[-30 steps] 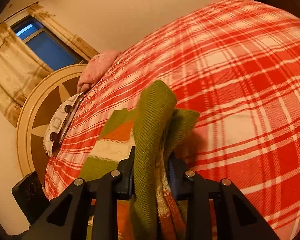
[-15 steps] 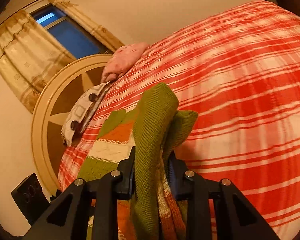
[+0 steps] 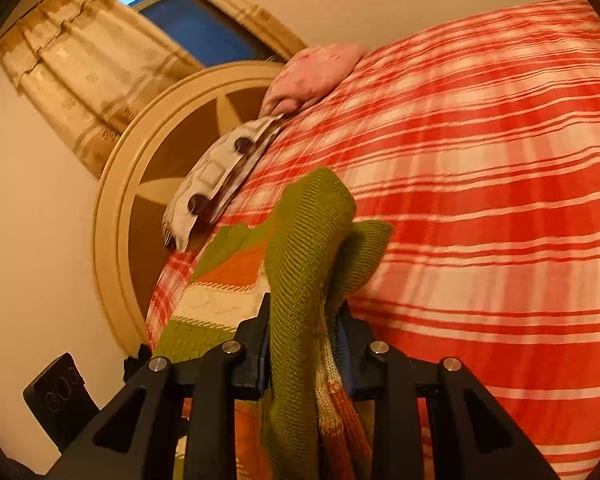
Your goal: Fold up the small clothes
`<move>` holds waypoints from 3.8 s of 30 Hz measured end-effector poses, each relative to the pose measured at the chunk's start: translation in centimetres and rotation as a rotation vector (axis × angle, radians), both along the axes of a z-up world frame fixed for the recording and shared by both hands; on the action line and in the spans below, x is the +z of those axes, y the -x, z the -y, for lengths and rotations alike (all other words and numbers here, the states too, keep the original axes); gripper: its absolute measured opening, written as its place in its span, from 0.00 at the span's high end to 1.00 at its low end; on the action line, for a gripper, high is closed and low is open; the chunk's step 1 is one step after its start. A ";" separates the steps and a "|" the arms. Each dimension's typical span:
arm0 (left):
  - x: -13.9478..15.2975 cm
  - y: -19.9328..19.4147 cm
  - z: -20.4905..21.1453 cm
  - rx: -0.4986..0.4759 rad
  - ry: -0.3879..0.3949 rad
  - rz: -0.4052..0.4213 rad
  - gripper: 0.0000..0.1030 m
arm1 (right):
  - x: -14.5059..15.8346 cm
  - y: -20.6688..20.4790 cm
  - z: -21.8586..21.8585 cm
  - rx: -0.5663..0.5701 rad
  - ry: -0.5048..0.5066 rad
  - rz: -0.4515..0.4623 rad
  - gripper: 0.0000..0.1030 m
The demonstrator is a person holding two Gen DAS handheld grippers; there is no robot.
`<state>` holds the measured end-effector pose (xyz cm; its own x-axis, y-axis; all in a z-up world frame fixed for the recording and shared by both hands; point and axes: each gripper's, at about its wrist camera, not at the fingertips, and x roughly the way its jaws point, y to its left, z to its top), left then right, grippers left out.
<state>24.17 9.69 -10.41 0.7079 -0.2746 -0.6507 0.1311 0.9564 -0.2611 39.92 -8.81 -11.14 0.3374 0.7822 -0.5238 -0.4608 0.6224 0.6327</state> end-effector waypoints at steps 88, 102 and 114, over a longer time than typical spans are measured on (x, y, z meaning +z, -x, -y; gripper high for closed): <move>-4.3 6.8 -8.8 0.321 -0.184 -0.056 0.01 | -2.5 14.9 -7.5 0.000 0.240 0.054 0.58; 2.9 14.0 -7.4 0.313 -0.186 0.139 0.00 | 5.5 26.6 -5.7 -0.155 0.337 0.355 0.54; 5.1 15.7 -7.4 0.317 -0.162 0.199 0.00 | 7.8 29.0 -5.6 -0.162 0.355 0.416 0.54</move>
